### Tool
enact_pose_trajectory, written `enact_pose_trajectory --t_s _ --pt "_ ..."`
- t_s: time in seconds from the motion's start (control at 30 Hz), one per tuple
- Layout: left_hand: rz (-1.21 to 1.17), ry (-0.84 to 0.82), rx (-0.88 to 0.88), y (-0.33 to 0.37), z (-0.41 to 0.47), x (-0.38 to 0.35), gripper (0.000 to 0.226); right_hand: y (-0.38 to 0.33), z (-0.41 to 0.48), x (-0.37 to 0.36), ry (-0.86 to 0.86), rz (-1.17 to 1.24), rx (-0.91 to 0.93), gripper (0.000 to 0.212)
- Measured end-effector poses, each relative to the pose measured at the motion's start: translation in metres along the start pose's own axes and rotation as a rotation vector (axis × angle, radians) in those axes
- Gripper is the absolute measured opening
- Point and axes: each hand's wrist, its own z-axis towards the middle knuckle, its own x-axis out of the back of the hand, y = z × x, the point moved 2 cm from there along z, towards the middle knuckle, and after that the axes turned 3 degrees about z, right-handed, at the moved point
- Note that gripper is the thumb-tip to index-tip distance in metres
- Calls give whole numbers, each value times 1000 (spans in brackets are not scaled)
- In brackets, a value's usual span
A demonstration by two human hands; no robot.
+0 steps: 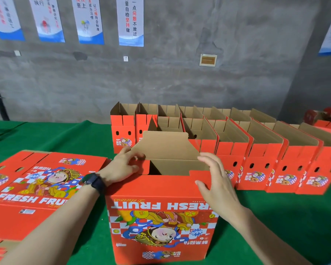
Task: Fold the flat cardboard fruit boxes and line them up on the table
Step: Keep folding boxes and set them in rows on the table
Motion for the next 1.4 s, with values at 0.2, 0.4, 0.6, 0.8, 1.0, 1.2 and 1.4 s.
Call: enact_pose_trajectory --t_s 0.2,0.4,0.6,0.8,1.0,1.2,1.4 --pt "78 -42 -58 0 2 1 50 0 -6 0 -78 -3 4 57" --pt "202 13 -174 4 5 -2 54 1 -3 0 -287 -99 -74 37" --pt "68 103 -302 7 -2 -1 44 2 19 11 -219 65 -120 21" --pt "-70 207 -211 3 -5 1 40 33 40 3 -110 117 -506 40" --pt "-432 67 -6 8 -3 4 22 43 39 -3 -212 390 -664 42" --pt "201 -251 6 19 9 -9 76 43 42 6 -390 134 -545 39" --pt "457 -244 24 20 8 -13 97 32 56 -4 -681 -118 -376 76"
